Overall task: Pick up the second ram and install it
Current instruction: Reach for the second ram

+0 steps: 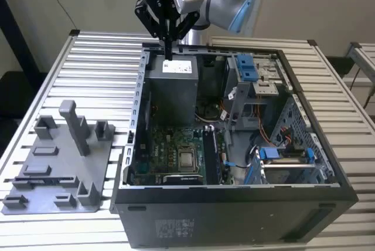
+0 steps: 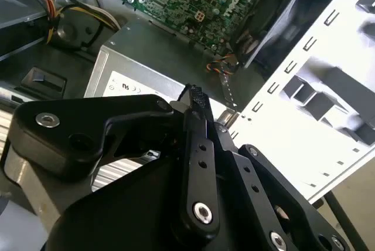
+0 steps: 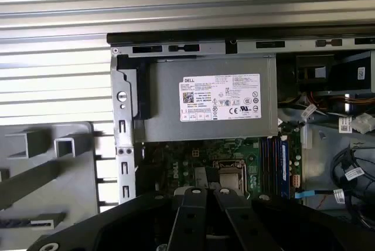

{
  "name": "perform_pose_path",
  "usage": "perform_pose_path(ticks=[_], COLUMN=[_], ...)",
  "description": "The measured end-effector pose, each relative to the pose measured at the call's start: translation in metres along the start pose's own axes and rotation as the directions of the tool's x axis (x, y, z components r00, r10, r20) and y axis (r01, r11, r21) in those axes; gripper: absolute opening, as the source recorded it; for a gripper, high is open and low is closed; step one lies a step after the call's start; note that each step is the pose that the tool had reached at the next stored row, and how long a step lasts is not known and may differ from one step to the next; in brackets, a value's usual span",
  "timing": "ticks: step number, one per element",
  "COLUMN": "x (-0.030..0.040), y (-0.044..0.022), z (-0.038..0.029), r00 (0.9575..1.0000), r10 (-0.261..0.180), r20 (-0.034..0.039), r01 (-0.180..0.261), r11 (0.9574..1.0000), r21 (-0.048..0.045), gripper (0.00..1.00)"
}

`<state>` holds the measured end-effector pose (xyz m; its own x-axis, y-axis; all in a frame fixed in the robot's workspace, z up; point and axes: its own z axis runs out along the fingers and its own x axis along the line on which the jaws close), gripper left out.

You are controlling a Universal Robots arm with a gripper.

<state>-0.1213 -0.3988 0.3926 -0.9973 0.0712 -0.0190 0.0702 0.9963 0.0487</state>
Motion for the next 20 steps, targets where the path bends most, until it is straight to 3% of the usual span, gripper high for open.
perform_pose_path(ticks=[4,9,14,20], x=[0.0030,0.0135,0.0192,0.0235], y=[-0.0003,-0.0010,-0.0014,-0.0019], z=[0.0001,0.0007,0.0015,0.0043], r00=[1.0000,1.0000,1.0000,0.9996], r10=[0.000,0.000,0.000,0.001], r20=[-0.0004,-0.0004,-0.0022,-0.0277], r01=[0.000,0.000,0.000,-0.001], r11=[1.0000,1.0000,1.0000,1.0000], r21=[0.0003,0.0001,0.0014,0.0070], gripper=[0.11,0.11,0.11,0.11])
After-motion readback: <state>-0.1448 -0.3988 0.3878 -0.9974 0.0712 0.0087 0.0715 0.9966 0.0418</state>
